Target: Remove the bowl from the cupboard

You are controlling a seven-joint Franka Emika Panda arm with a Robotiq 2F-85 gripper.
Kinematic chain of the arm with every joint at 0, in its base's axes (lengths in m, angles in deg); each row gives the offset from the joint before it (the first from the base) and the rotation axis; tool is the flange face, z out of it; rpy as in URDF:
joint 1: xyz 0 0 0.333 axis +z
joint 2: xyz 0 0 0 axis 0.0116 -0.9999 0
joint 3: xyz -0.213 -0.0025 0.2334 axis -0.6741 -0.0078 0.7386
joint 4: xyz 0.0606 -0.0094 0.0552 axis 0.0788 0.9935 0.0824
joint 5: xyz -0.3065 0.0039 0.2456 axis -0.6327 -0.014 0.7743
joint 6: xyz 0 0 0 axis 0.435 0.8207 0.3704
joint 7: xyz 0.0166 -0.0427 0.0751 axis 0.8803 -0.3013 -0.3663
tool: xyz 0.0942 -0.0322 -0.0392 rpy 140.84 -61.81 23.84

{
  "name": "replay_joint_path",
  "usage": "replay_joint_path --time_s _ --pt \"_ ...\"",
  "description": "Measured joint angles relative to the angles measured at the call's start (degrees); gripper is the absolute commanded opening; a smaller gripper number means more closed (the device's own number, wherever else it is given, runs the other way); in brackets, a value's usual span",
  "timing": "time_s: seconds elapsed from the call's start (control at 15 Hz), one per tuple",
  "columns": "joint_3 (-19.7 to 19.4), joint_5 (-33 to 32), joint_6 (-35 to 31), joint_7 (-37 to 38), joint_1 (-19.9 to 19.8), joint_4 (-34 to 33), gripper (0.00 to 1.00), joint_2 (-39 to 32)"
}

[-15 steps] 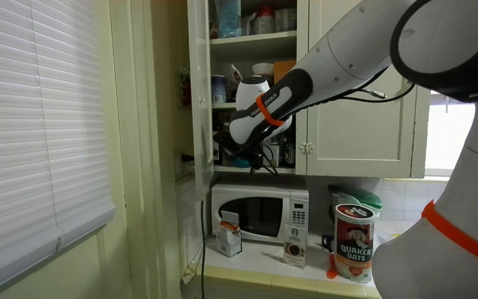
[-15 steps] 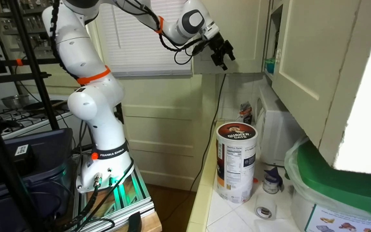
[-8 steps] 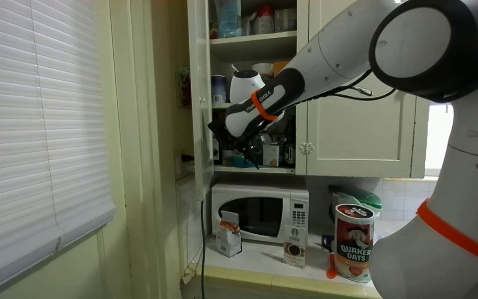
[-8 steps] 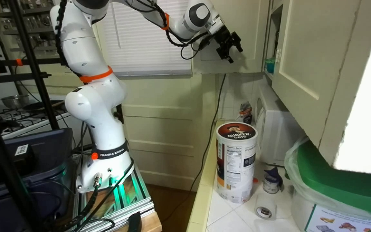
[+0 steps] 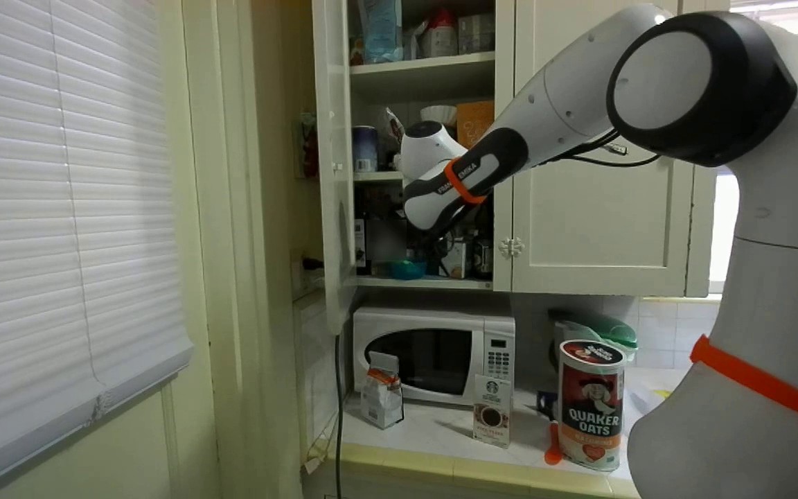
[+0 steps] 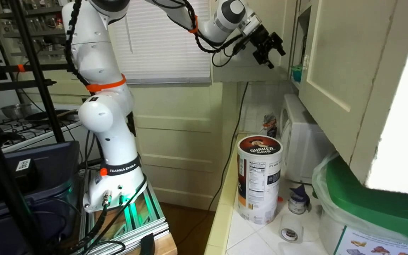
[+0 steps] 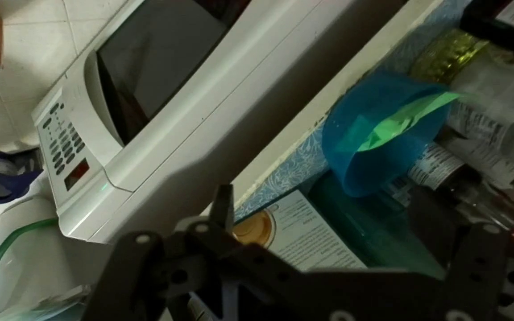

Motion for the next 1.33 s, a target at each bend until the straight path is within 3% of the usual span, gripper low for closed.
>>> replay_joint_path --time_s 0.2,0.47,0.73,0.87,0.93,1.07,1.13,1.33 --pt "-6.96 -1.52 2.54 0.85 6.31 -3.95 1.00 -4.42" --pt "-13.37 -1.52 3.58 1.46 13.39 -8.64 1.00 -9.60" --pt "-17.73 -1.45 3.85 1.89 18.07 -13.20 0.91 -13.59" --pt "-19.56 -1.43 4.10 2.22 19.56 -15.35 0.81 -15.14" --pt "-20.41 -1.42 4.24 2.42 20.15 -16.34 0.82 -15.81" --pt "-21.96 -1.41 4.67 2.56 21.02 -18.20 0.57 -17.09" --pt "-22.65 -1.35 4.87 2.62 21.35 -18.93 0.56 -17.68" --pt "-24.34 -1.11 5.12 2.62 22.04 -20.64 0.31 -19.36"
